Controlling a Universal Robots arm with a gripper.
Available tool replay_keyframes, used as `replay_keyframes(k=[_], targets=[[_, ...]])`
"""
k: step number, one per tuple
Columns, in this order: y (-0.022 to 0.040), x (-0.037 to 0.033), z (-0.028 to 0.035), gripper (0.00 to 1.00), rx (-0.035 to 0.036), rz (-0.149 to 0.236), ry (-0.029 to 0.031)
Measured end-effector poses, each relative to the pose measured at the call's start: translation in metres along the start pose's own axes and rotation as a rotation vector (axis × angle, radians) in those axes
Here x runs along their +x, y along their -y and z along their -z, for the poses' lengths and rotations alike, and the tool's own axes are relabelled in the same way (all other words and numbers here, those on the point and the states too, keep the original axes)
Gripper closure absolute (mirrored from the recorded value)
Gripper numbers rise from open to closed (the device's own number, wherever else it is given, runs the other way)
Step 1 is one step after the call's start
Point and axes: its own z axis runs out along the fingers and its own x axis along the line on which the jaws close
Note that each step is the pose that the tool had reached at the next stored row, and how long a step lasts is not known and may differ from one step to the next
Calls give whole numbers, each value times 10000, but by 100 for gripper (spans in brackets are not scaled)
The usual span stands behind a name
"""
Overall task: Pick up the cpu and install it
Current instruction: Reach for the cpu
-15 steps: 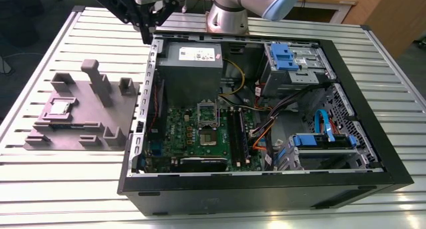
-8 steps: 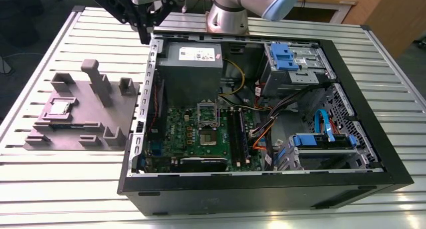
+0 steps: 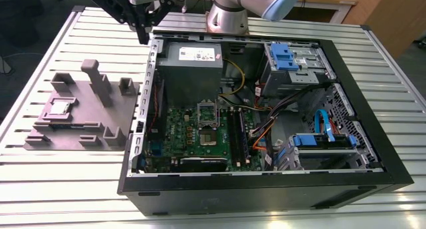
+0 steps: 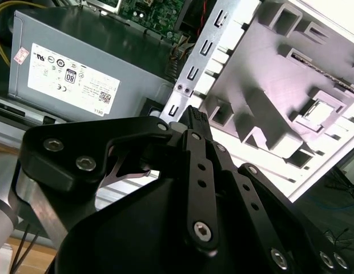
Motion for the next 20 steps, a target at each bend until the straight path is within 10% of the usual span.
replay_keyframes(k=[20], targets=[[9,121,2,90,-1,-1,1]])
